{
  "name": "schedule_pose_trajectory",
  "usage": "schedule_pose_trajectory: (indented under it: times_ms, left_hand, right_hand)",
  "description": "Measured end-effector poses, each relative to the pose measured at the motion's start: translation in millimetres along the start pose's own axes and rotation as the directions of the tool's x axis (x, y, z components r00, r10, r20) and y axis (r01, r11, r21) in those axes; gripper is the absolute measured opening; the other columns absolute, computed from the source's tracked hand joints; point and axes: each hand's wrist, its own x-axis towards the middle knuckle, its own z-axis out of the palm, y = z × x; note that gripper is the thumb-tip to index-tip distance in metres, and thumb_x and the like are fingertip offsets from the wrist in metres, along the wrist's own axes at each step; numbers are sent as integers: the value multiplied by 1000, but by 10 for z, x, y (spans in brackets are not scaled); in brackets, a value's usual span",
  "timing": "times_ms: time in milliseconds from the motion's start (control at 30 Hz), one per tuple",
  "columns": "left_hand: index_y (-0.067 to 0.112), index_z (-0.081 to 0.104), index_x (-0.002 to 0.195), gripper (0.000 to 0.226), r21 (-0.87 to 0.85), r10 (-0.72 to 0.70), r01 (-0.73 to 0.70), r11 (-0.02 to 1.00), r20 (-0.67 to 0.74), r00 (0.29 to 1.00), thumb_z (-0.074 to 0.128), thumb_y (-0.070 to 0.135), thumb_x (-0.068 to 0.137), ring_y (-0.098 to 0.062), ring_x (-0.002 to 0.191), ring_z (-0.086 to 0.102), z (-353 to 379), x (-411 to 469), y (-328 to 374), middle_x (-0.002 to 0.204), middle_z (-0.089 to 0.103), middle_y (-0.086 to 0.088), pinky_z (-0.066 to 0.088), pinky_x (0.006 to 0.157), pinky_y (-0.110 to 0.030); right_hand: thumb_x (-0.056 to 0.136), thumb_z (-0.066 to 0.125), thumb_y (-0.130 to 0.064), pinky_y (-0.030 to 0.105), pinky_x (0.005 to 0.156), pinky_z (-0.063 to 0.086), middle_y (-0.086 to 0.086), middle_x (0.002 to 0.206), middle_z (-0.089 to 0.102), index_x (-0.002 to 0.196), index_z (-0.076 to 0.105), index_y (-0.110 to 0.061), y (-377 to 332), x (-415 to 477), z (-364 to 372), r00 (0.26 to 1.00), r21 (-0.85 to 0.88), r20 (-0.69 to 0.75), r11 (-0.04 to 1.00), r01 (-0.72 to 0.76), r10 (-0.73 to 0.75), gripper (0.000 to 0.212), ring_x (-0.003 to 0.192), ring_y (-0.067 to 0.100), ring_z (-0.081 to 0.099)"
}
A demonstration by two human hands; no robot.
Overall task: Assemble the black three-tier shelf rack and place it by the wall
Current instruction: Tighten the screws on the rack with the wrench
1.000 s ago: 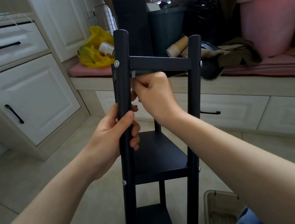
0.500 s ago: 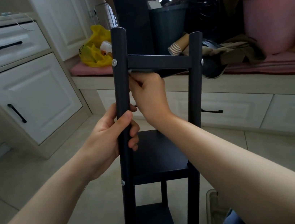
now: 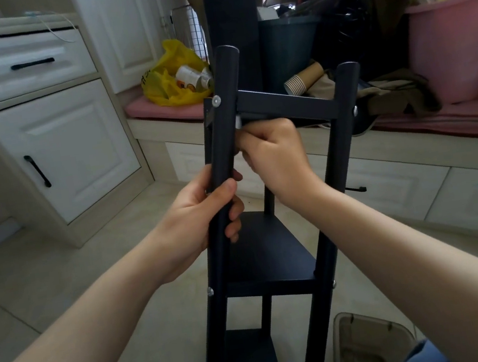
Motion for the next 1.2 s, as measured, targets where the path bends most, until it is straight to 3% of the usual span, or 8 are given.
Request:
schedule_pose_trajectory:
  times_ms: [133, 333, 433, 700, 833, 1033, 1200]
  left_hand:
    - [19, 56, 114, 26, 1, 8, -8, 1000, 10, 1000, 57, 34, 92, -18, 58, 47, 12, -2, 3, 70, 49, -2, 47, 61, -33]
    - [19, 56, 113, 27, 4, 7, -7, 1000, 1, 1000, 57, 34, 92, -18, 58, 48, 27, 1, 12, 69, 49, -2, 48, 61, -32]
    - [18, 55, 113, 29, -6, 0, 0, 1000, -6, 1000, 60, 36, 91, -17, 58, 48, 40, 3, 21, 70, 50, -2, 49, 61, -31]
    - [16, 53, 115, 32, -28, -9, 8, 1000, -21, 1000, 57, 34, 89, -17, 58, 47, 47, 5, 42, 69, 48, -3, 48, 60, -31]
    - [17, 53, 116, 31, -38, -10, 10, 999, -10, 1000, 62, 36, 93, -17, 58, 47, 53, 19, 34, 69, 48, -3, 49, 59, -31]
    - [21, 55, 112, 27, -35, -13, 12, 999, -5, 1000, 58, 35, 90, -17, 57, 48, 41, 49, 15, 69, 48, -3, 49, 59, -31]
    - [21, 56, 109, 23, -31, -14, 13, 999, -11, 1000, 60, 36, 92, -16, 56, 48, 21, 75, 5, 68, 48, -3, 50, 60, -30]
  right_hand:
    - [94, 60, -10, 23, 53, 31, -10, 43, 44, 66, 65, 0, -39, -35, -80, 1000, -17, -13, 1000, -7, 6, 30, 44, 6, 39]
    - [96, 58, -9, 20, 53, 35, -15, 42, 48, 69, 69, -2, -72, -67, -107, 1000, -68, -26, 998, 3, -4, 30, 43, 4, 44]
    - [97, 59, -9, 12, 51, 39, -12, 46, 52, 71, 71, -6, -79, -61, -114, 999, -91, -50, 996, 14, -18, 29, 45, 2, 49]
    - [97, 61, -14, 12, 60, 43, -4, 56, 61, 75, 73, -8, -48, -36, -78, 998, -193, -64, 981, 14, -27, 26, 51, 1, 54]
    - [98, 60, -13, 20, 64, 48, 3, 67, 69, 81, 75, -2, -8, -15, -2, 996, -193, -83, 981, 20, -36, 25, 60, 6, 61]
    - [99, 58, -11, 20, 62, 49, -2, 66, 65, 76, 71, -4, 68, 43, 76, 985, -167, -158, 985, 45, -72, 27, 59, 4, 59]
    - [98, 57, -10, 14, 63, 43, -9, 64, 60, 73, 64, -16, 103, 67, 136, 972, -180, -189, 978, 108, -142, 26, 60, 2, 57]
